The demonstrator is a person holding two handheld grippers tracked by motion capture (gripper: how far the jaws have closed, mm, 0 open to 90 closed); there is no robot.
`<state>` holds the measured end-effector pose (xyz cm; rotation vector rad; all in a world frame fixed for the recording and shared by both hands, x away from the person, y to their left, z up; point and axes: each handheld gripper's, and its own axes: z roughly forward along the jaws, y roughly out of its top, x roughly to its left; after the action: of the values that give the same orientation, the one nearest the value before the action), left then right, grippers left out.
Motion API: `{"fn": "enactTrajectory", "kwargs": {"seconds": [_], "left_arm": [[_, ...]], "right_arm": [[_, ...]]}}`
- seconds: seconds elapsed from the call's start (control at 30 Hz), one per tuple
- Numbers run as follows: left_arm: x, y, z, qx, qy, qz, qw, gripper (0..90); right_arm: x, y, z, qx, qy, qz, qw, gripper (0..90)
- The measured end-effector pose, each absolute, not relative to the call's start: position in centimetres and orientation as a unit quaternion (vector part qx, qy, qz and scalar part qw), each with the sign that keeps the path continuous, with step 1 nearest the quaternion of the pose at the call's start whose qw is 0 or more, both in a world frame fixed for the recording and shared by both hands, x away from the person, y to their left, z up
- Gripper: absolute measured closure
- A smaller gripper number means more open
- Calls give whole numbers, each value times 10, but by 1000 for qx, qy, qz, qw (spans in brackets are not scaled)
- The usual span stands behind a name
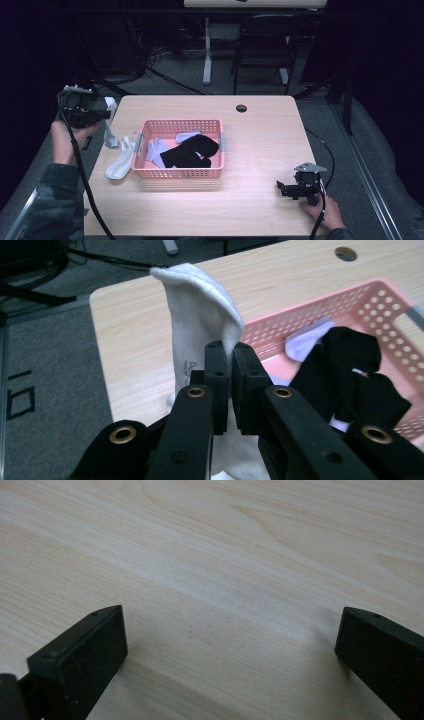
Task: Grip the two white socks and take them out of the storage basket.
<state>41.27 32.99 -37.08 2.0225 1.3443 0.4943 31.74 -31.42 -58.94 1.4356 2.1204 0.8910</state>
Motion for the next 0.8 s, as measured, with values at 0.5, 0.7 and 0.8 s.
{"fn": "enactTrajectory", "kwargs": {"seconds": [0.5,0.7,0.8], "left_arm": [[422,350,-430,762,558,137,297,863],[429,345,-457,766,565,113,285,863],[433,341,-472,769,567,97,279,862]], "right_arm": [[317,-314,-589,517,764,321,214,0],[318,-315,-589,516,765,320,213,0],[317,-315,-589,516,766,319,213,0]]}}
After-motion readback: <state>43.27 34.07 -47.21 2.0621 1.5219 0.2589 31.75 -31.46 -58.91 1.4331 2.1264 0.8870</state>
